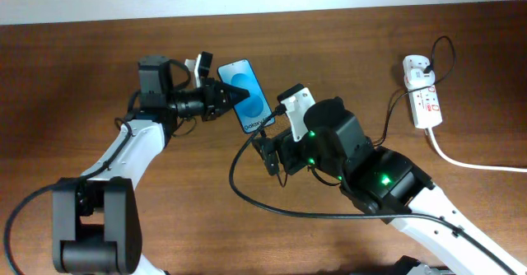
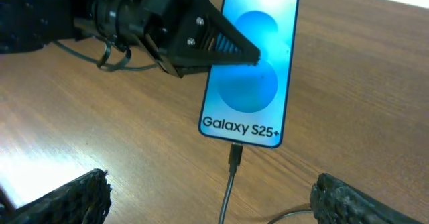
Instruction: Plug charger to phone and switch on socket
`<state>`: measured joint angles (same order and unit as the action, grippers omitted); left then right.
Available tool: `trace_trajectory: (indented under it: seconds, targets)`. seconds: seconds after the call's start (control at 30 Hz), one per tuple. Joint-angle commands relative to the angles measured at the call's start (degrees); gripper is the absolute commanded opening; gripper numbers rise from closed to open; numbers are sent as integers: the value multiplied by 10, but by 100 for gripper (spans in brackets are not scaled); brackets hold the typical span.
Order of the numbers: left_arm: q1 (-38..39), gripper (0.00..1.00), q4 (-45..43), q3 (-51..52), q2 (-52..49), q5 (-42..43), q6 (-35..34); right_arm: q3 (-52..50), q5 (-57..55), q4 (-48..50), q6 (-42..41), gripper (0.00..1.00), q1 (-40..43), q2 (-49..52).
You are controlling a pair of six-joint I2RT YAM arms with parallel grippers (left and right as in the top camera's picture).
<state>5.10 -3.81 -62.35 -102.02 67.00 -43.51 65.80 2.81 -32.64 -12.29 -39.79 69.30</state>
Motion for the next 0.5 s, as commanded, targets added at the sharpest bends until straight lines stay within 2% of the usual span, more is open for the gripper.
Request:
trace_trajectory:
  seconds: [0.0,0.1,0.2,0.33,0.47]
  targets:
    - [9,0,-4,3,5,0,0,10,-6,0,-7,99,1,-49]
    - [42,0,-9,3,5,-13,-35,10,-17,-6,-16,98,1,-91]
    - [113,0,-41,3,5,-26,-64,10,-82,-29,-91,98,1,-152]
    - [188,0,-67,3,5,-31,-65,10,-169,-91,-95,98,1,-227]
    - [172,0,-31,3,5,-79,29,10,-200,-124,-97,98,1,-246]
